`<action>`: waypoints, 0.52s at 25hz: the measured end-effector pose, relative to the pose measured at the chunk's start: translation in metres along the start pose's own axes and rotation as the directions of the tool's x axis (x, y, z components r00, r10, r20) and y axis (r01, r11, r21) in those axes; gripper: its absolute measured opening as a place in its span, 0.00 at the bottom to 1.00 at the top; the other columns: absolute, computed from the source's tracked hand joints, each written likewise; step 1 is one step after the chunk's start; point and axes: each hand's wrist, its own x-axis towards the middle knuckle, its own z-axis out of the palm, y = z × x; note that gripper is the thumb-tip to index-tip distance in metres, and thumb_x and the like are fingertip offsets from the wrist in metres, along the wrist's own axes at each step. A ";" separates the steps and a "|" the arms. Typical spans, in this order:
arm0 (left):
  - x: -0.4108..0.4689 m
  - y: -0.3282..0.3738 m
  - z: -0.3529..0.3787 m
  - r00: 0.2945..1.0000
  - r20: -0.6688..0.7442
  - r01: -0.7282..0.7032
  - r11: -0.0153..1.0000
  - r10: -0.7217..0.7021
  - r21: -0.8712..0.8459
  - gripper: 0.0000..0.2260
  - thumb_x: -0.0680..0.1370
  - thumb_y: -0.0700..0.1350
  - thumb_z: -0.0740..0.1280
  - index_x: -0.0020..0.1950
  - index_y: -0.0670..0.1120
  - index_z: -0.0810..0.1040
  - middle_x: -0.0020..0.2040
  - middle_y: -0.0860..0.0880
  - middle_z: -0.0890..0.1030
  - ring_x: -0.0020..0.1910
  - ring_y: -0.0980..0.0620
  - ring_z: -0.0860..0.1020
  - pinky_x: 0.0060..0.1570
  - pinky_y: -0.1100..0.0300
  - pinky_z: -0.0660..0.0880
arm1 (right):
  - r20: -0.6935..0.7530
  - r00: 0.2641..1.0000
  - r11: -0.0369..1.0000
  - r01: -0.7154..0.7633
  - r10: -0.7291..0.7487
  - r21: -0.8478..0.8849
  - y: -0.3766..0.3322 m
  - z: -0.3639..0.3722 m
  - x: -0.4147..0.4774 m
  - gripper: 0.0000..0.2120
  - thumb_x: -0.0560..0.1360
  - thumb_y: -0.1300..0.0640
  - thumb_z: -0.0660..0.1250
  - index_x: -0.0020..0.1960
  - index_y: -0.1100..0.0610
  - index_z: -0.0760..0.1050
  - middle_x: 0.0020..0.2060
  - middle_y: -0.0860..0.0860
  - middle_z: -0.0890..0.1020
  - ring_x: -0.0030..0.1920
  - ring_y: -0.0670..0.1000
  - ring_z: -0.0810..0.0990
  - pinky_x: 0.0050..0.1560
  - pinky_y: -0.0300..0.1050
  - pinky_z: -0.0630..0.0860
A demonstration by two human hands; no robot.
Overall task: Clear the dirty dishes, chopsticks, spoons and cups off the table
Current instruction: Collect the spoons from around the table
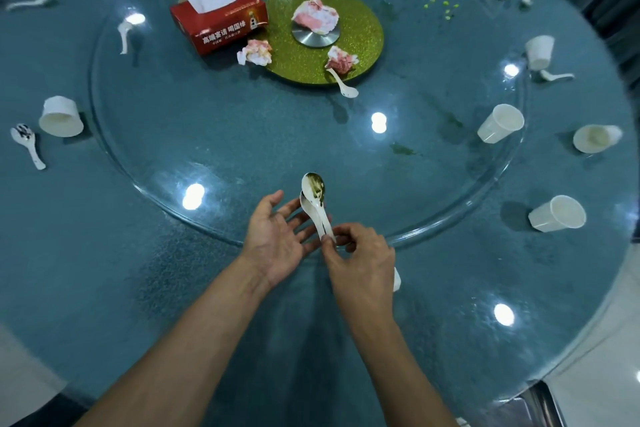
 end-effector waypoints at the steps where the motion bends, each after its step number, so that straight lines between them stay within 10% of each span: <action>1: -0.003 0.002 0.001 1.000 0.001 -0.002 1.000 0.002 -0.010 0.25 0.82 0.56 0.57 0.70 0.40 0.74 0.68 0.36 0.78 0.60 0.39 0.79 0.61 0.43 0.74 | 0.005 1.000 1.000 0.003 -0.003 -0.027 -0.001 0.000 -0.001 0.04 0.73 0.50 0.74 0.47 0.48 0.82 0.40 0.42 0.82 0.44 0.50 0.79 0.53 0.53 0.74; 13: 0.000 0.034 0.011 0.999 0.025 0.032 0.998 -0.031 -0.045 0.25 0.82 0.54 0.57 0.73 0.39 0.72 0.67 0.37 0.79 0.67 0.36 0.77 0.56 0.41 0.78 | 0.040 0.999 0.999 -0.008 0.010 -0.038 -0.026 0.002 0.013 0.08 0.71 0.46 0.74 0.47 0.46 0.82 0.36 0.39 0.77 0.43 0.48 0.80 0.51 0.55 0.77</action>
